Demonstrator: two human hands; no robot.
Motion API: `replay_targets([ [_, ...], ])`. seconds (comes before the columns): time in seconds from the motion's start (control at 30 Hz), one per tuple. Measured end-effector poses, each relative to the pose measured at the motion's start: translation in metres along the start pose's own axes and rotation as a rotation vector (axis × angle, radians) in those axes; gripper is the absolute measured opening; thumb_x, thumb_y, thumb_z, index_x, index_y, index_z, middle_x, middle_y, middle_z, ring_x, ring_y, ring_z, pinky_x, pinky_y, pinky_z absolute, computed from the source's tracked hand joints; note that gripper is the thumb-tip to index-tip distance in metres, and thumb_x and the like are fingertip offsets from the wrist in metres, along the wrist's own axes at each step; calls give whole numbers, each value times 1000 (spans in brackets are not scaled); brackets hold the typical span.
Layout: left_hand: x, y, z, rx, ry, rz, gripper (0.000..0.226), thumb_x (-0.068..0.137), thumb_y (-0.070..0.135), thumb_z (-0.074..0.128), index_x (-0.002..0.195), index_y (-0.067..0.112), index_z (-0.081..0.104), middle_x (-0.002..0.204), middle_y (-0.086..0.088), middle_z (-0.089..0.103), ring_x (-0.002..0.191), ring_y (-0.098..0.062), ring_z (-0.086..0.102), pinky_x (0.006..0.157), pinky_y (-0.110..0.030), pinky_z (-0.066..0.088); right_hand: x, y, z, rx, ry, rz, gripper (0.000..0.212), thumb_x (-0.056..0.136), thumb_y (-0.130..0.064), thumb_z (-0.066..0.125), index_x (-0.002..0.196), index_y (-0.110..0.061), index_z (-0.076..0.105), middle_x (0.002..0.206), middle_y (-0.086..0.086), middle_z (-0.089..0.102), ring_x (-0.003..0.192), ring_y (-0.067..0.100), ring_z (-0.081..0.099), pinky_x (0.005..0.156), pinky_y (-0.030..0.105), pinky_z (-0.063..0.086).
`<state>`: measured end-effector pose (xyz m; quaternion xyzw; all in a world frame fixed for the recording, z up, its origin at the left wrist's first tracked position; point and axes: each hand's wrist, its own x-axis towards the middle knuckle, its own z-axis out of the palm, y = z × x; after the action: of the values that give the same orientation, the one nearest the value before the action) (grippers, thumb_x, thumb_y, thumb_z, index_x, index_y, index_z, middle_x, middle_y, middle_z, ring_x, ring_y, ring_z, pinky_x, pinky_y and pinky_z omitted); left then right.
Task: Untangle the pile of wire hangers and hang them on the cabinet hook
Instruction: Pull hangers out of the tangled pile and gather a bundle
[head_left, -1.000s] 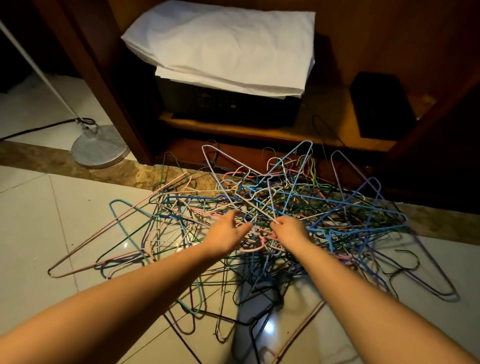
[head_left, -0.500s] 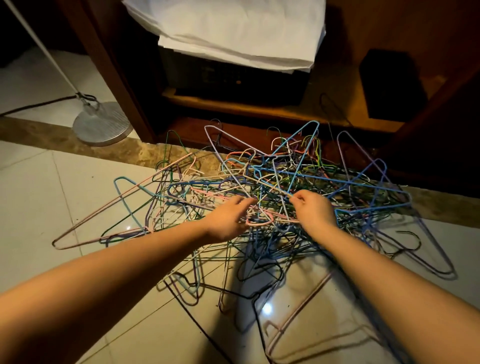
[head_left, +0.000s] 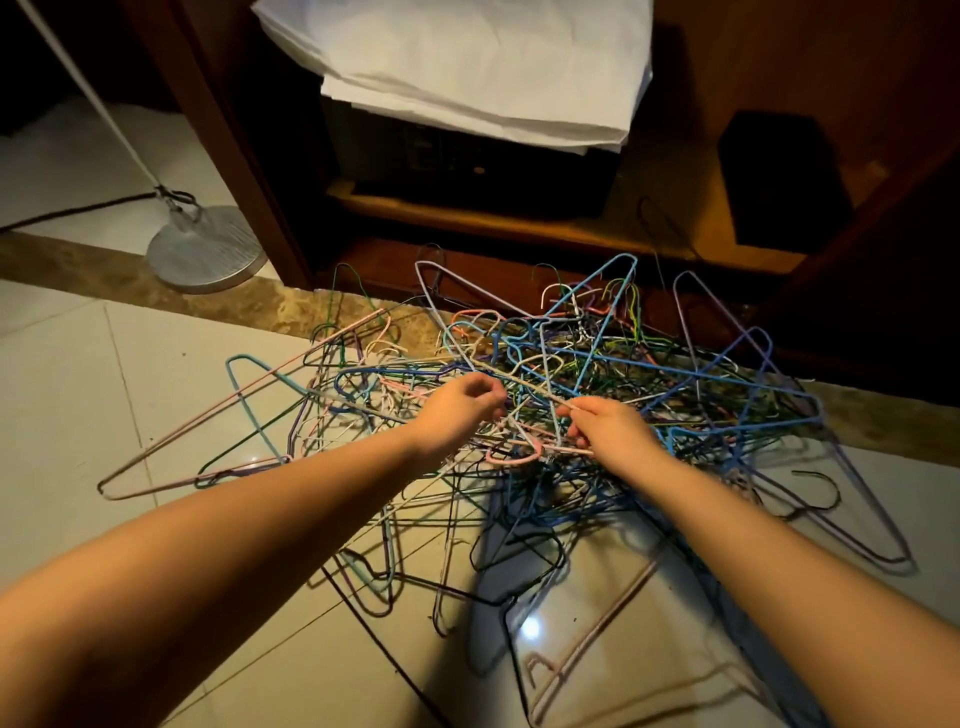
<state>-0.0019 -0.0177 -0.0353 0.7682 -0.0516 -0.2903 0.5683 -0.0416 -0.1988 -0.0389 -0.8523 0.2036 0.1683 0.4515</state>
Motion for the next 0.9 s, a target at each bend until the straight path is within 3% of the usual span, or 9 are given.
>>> replay_targets([
  [0.07, 0, 6, 2, -48, 25, 1, 6, 92, 11, 53, 97, 9, 55, 86, -1, 60, 77, -11, 56, 69, -19, 45, -1, -7, 1, 63, 112, -10, 28, 95, -16, 44, 76, -25, 62, 59, 0, 46, 54, 17, 39, 56, 30, 30],
  [0.2, -5, -1, -6, 294, -50, 67, 36, 93, 24, 52, 128, 20, 45, 127, -9, 57, 113, -21, 56, 98, -38, 46, -8, -16, -14, 167, 212, -131, 28, 94, -15, 46, 76, -27, 63, 47, -4, 35, 42, 11, 28, 49, 26, 20],
  [0.27, -10, -5, -14, 431, -91, 105, 46, 95, 31, 47, 139, 30, 32, 137, -10, 49, 120, -23, 52, 101, -42, 43, -13, -14, -23, 283, 171, -126, 30, 96, -12, 44, 76, -23, 64, 46, -8, 31, 38, 5, 23, 41, 20, 18],
  [0.37, -15, -3, -26, 582, -132, 156, 52, 95, 32, 47, 143, 30, 26, 141, -9, 45, 126, -23, 46, 103, -40, 40, -23, -4, -35, 511, 99, -39, 31, 98, -7, 37, 79, -12, 61, 39, -11, 26, 31, 0, 19, 34, 12, 14],
  [0.5, -18, -1, -26, 715, -176, 193, 55, 95, 27, 49, 145, 25, 26, 142, -8, 44, 125, -22, 45, 103, -32, 36, -37, 17, -45, 609, 126, 21, 29, 99, -8, 33, 84, -7, 58, 34, -9, 24, 28, -2, 17, 32, 10, 16],
  [0.67, -6, -3, -6, 1076, -136, 345, 52, 93, 40, 47, 141, 33, 31, 135, -5, 46, 120, -25, 43, 98, -45, 39, -50, 19, -54, 577, 244, -42, 31, 100, -10, 33, 81, -11, 58, 35, -11, 24, 31, -1, 17, 34, 11, 14],
  [0.8, 0, 0, -3, 960, 35, 360, 46, 90, 30, 55, 134, 25, 41, 134, -11, 43, 115, -28, 48, 95, -40, 45, -54, 14, -64, 577, 343, -70, 31, 100, -11, 35, 80, -15, 59, 35, -11, 25, 31, -1, 18, 35, 13, 14],
  [0.9, 0, -3, -6, 911, 60, 353, 44, 90, 32, 55, 133, 27, 43, 135, -13, 39, 112, -27, 50, 95, -37, 46, -60, 11, -69, 583, 383, -72, 32, 100, -11, 34, 78, -16, 58, 34, -4, 26, 29, 0, 19, 34, 13, 15],
])
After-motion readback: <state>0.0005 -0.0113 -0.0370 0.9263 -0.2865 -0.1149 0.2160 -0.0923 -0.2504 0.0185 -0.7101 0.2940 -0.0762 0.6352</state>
